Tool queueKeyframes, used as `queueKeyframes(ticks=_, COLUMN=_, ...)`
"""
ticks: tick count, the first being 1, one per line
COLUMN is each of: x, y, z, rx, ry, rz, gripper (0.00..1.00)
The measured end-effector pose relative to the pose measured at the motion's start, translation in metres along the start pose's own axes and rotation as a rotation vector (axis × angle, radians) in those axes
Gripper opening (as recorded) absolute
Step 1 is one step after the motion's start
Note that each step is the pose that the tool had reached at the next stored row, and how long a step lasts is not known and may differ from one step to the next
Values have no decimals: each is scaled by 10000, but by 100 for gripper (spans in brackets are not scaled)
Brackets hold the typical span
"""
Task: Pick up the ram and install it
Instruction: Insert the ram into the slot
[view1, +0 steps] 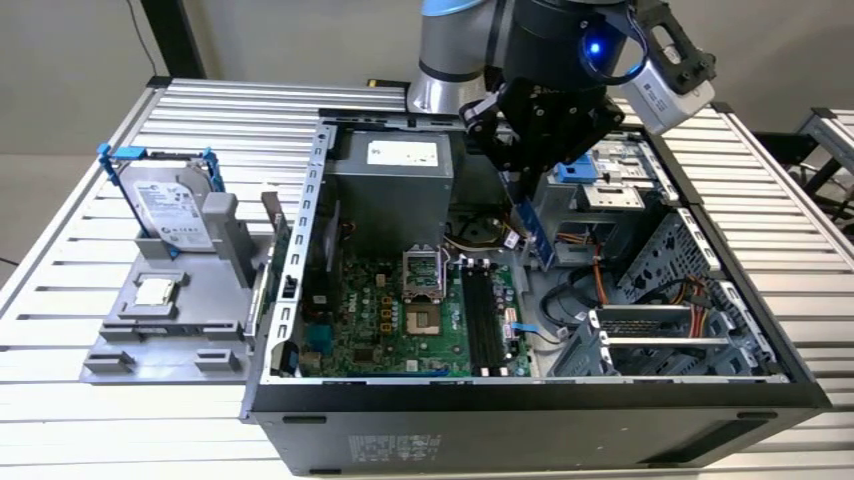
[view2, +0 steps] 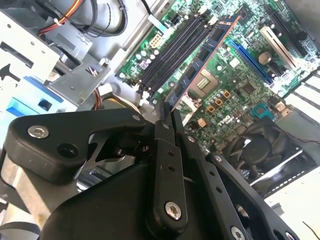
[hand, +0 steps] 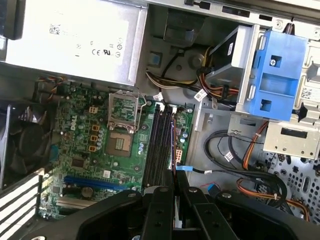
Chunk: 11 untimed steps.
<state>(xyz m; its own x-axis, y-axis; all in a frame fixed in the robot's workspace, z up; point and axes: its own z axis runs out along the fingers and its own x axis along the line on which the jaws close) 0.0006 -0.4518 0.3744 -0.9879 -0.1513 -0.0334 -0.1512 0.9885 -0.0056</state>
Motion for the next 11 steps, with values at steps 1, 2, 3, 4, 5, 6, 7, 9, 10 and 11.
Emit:
queueKeyframes(ticks=1, x=-1, y=0, z=6, rx=2, ry=1, rz=29, gripper=0)
queueKeyframes(ticks=2, x=-1, y=0, z=6, rx=4, ry=1, rz=52, gripper=0)
queueKeyframes(ticks=3, x=-1, y=0, z=6, rx=4, ry=2, rz=53, gripper=0)
queueKeyframes(ticks=4, x=-1, y=0, z=7, rx=4, ry=1, rz=56, gripper=0)
queueKeyframes(ticks=5, x=-1, y=0, z=9, rx=3, ry=1, rz=65, gripper=0)
queueKeyframes(ticks=6, x=-1, y=0, z=11, rx=3, ry=1, rz=76, gripper=0)
queueKeyframes(ticks=7, x=-1, y=0, z=11, rx=3, ry=1, rz=79, gripper=0)
queueKeyframes(ticks=9, x=-1, y=0, z=12, rx=3, ry=1, rz=83, gripper=0)
queueKeyframes(ticks=10, x=-1, y=0, z=12, rx=4, ry=1, rz=86, gripper=0)
queueKeyframes(ticks=11, x=-1, y=0, z=13, rx=3, ry=1, rz=88, gripper=0)
